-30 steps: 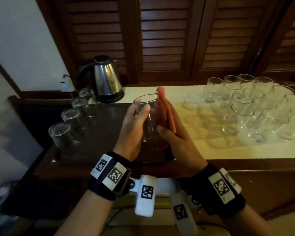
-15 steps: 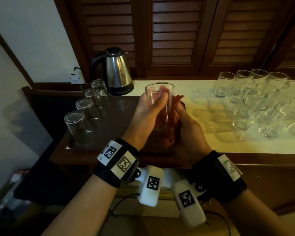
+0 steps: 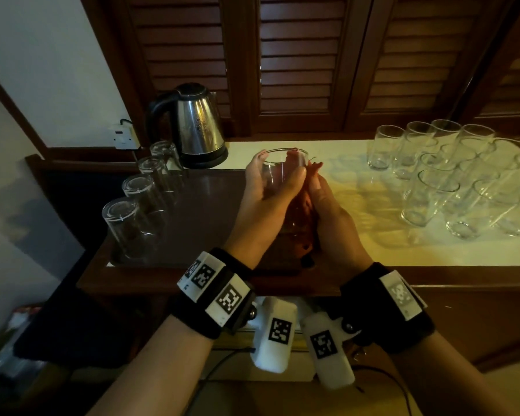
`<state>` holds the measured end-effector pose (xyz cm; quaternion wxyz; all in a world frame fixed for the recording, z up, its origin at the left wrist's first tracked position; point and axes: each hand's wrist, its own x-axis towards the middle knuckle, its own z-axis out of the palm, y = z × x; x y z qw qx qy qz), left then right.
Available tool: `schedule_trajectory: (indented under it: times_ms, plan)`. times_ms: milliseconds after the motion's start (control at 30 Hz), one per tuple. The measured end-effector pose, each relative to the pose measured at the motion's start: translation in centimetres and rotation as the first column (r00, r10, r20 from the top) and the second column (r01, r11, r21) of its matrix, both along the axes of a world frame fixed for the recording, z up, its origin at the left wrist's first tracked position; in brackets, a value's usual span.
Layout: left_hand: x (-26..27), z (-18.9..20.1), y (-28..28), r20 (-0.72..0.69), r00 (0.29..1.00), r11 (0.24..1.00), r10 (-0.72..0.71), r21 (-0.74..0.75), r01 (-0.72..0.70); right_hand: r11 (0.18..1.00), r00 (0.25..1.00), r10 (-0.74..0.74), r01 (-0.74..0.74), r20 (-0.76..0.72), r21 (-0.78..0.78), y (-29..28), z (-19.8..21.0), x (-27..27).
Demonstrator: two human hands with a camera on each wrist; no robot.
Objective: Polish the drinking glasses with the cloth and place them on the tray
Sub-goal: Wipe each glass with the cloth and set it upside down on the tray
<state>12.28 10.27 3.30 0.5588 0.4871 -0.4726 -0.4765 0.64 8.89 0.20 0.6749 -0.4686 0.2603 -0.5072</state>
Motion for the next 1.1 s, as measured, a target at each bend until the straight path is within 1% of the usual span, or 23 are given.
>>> schedule_trajectory:
  times_ms: [100,167,200,267,367,400,433,467,500,567,600,633,700,800,867,900,933,967,1033,1067,1100]
  plan:
    - [0.6,-0.3,-0.2,-0.111,0.991,0.995,-0.074,0.058,0.081,0.992,0.999,0.030,-0.033,0.027,0.118,-0.1,-0.2,-0.4]
    - [1.0,-0.2,-0.2,-0.151,0.982,0.990,-0.111,0.074,0.123,0.990,0.999,0.028,-0.031,0.027,0.138,-0.3,-0.1,-0.7]
    - [1.1,-0.1,-0.2,-0.129,0.986,0.991,-0.106,0.065,0.116,0.993,1.000,0.010,-0.013,0.025,0.117,-0.4,0.0,-0.9]
    - [1.1,0.2,-0.4,-0.015,0.997,0.997,-0.077,0.017,0.078,0.999,1.000,-0.022,0.022,-0.010,0.036,-0.5,0.5,-1.1]
    - [0.4,0.7,-0.5,0.110,0.991,0.997,-0.071,-0.019,0.073,0.995,0.996,-0.055,0.049,-0.065,-0.086,-0.4,1.0,-0.5]
    - [0.2,0.7,-0.6,0.135,0.989,0.998,-0.053,-0.027,0.057,0.994,0.995,-0.067,0.060,-0.071,-0.096,-0.4,1.0,-0.4]
    - [0.0,0.7,-0.4,0.128,0.991,0.998,-0.039,-0.033,0.044,0.994,0.996,-0.065,0.059,-0.063,-0.087,-0.4,0.8,-0.3]
    - [0.0,0.6,-0.3,0.090,0.995,0.999,-0.038,-0.030,0.040,0.998,0.998,-0.050,0.047,-0.043,-0.052,-0.2,0.7,-0.3]
    - [0.1,0.5,-0.3,0.021,0.998,0.999,-0.054,-0.001,0.054,1.000,0.999,-0.027,0.027,-0.021,0.002,-0.1,0.6,-0.3]
    - [0.6,0.2,-0.2,-0.148,0.980,0.989,-0.134,0.050,0.143,0.994,0.999,0.025,-0.029,0.040,0.108,0.0,0.4,-0.6]
    - [0.9,0.1,-0.2,-0.195,0.966,0.982,-0.172,0.049,0.185,0.989,0.997,0.032,-0.041,0.067,0.140,0.0,0.5,-0.7]
    - [1.1,0.1,-0.1,-0.203,0.960,0.977,-0.192,0.050,0.206,0.989,0.997,0.026,-0.036,0.075,0.145,-0.1,0.6,-0.9]
    - [1.3,0.2,-0.1,-0.169,0.975,0.987,-0.148,0.043,0.157,0.998,1.000,-0.010,0.008,0.020,0.057,-0.3,1.1,-1.2]
    - [0.9,0.4,-0.3,-0.114,0.992,0.998,-0.057,0.032,0.061,0.986,0.992,-0.075,0.058,-0.105,-0.155,-0.6,1.7,-0.7]
    - [0.2,0.6,-0.1,0.000,1.000,0.999,-0.030,0.024,0.029,0.978,0.990,-0.073,0.047,-0.121,-0.205,-0.6,1.4,-0.3]
    - [-0.1,0.6,-0.1,0.032,0.999,1.000,-0.016,0.014,0.015,0.980,0.993,-0.059,0.039,-0.100,-0.195,-0.4,1.3,-0.2]
    - [-0.1,0.4,-0.1,0.014,1.000,1.000,-0.019,0.012,0.019,0.988,0.996,-0.046,0.034,-0.073,-0.151,-0.2,1.3,-0.2]
    - [0.0,0.2,0.0,-0.046,0.998,0.999,-0.040,0.024,0.041,0.997,0.999,-0.025,0.022,-0.035,-0.079,0.1,1.4,-0.3]
    - [0.5,-0.1,0.0,-0.152,0.981,0.990,-0.119,0.052,0.128,0.998,0.998,0.028,-0.031,0.048,0.061,0.3,1.2,-0.7]
    - [0.8,-0.1,0.1,-0.169,0.972,0.982,-0.164,0.066,0.177,0.994,0.997,0.034,-0.042,0.071,0.099,0.3,1.1,-1.0]
    - [1.0,-0.1,0.1,-0.170,0.966,0.975,-0.194,0.075,0.209,0.994,0.997,0.029,-0.037,0.077,0.102,0.2,1.1,-1.2]
